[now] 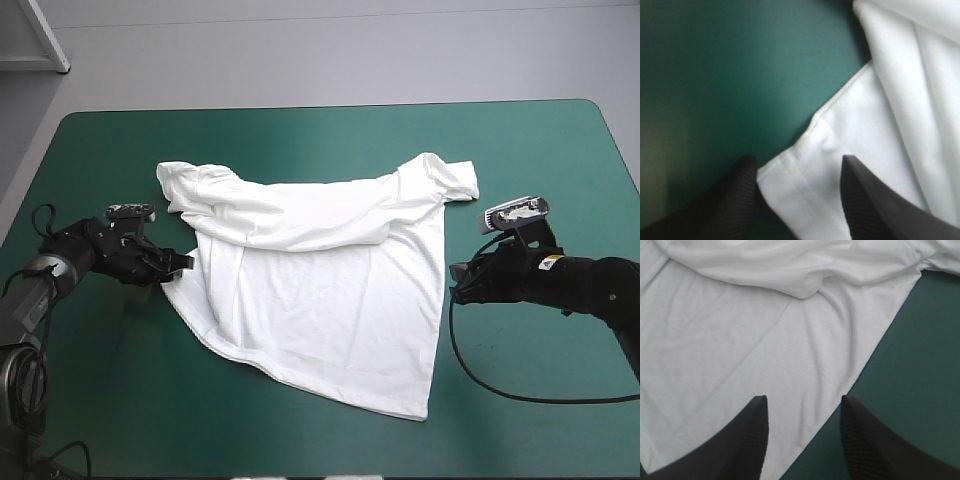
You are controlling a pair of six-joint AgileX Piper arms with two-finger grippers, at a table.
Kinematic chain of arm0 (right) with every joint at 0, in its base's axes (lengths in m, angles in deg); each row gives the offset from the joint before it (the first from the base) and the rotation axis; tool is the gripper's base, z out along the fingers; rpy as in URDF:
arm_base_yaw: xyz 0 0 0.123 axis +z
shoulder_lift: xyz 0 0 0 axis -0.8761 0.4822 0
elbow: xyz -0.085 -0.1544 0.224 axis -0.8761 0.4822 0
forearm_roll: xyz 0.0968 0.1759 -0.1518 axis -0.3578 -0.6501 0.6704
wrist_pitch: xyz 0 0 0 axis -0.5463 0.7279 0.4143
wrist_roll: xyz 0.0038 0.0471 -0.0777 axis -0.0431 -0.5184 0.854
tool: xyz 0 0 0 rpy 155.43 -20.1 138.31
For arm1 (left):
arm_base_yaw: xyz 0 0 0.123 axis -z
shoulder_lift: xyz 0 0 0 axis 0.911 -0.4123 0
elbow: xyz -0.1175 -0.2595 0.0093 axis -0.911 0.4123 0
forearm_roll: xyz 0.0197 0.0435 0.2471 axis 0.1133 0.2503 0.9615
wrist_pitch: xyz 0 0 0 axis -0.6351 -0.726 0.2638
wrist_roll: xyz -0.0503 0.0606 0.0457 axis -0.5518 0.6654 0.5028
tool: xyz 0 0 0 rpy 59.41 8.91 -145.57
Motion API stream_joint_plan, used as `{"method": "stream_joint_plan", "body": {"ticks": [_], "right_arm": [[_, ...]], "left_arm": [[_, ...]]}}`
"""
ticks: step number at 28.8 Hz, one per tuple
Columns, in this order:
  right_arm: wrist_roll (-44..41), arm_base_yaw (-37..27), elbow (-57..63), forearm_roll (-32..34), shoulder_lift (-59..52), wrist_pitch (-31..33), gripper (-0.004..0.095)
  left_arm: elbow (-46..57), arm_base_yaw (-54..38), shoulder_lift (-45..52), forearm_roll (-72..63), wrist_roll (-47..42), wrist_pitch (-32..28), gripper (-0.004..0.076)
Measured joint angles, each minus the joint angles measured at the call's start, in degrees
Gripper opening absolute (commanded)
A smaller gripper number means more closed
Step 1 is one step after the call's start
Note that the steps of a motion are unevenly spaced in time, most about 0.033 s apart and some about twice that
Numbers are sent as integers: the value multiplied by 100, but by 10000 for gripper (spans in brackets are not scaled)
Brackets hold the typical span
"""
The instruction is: Fold the cloth
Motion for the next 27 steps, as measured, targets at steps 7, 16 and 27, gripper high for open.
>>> {"method": "stream_joint_plan", "body": {"ticks": [7, 16, 27], "right_arm": [[0, 0, 12, 0, 0, 77, 390], [243, 276, 562, 46, 0, 475, 389], [-1860, 3593, 801, 2043, 158, 459, 379]], "left_arm": [[-19, 5, -28, 278, 0, -67, 21], [-19, 5, -41, 304, 0, -114, 19], [-19, 5, -41, 215, 5, -103, 19]]}}
